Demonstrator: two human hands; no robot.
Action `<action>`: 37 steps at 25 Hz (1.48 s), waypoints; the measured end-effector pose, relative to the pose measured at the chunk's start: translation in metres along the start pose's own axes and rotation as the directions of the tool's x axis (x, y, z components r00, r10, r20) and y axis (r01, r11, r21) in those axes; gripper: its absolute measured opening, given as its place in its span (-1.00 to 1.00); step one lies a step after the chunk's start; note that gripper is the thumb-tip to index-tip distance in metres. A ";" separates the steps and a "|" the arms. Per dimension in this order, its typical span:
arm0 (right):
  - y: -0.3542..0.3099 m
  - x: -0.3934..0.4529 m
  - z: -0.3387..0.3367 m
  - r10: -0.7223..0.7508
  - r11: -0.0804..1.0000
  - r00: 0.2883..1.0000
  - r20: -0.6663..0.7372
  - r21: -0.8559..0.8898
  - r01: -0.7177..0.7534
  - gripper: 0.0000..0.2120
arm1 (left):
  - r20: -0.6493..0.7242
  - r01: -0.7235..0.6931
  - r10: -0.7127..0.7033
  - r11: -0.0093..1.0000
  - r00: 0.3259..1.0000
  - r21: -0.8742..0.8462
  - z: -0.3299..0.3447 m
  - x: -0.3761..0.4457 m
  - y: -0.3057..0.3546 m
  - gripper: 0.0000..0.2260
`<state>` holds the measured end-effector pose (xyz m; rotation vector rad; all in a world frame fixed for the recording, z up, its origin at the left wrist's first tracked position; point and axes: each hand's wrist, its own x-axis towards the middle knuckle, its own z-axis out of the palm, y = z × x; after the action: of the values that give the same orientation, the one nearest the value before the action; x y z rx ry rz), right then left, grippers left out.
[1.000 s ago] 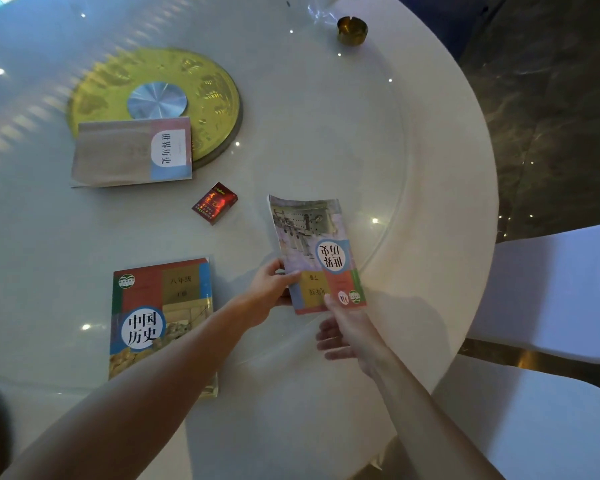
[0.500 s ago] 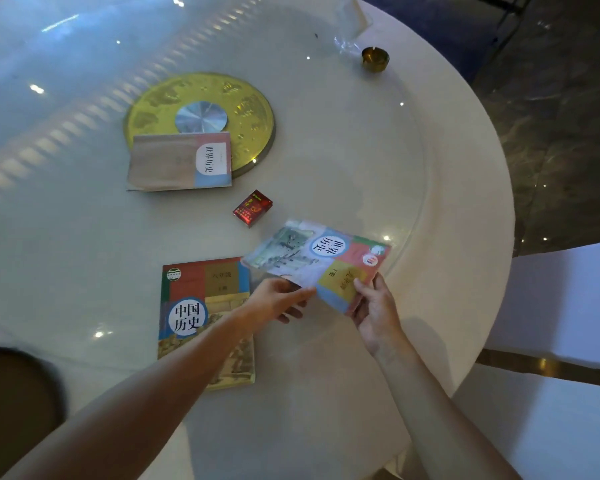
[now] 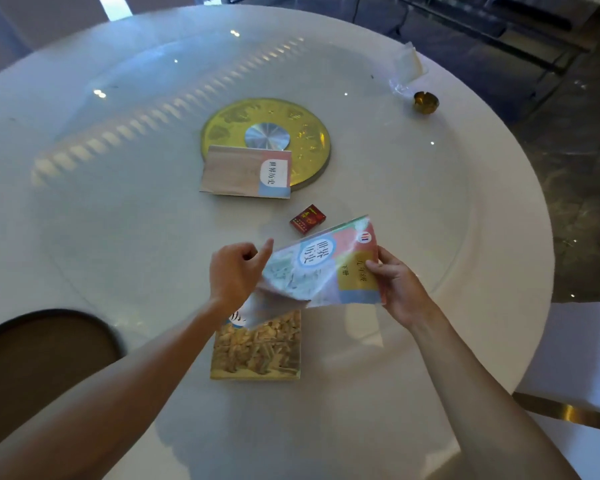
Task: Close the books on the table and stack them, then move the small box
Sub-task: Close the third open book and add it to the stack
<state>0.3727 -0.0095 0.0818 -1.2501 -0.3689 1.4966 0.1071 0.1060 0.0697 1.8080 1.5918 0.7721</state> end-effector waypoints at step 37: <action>0.161 0.047 0.078 0.080 0.717 0.945 -0.318 -0.640 -0.276 -0.80 | 0.338 0.436 -0.464 0.886 0.819 0.159 -0.004 -0.059 -0.138 -0.68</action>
<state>0.2302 0.0031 -0.0356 -2.1097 -0.6664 1.3588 0.0087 0.0617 -0.0344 1.4218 1.7051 0.1407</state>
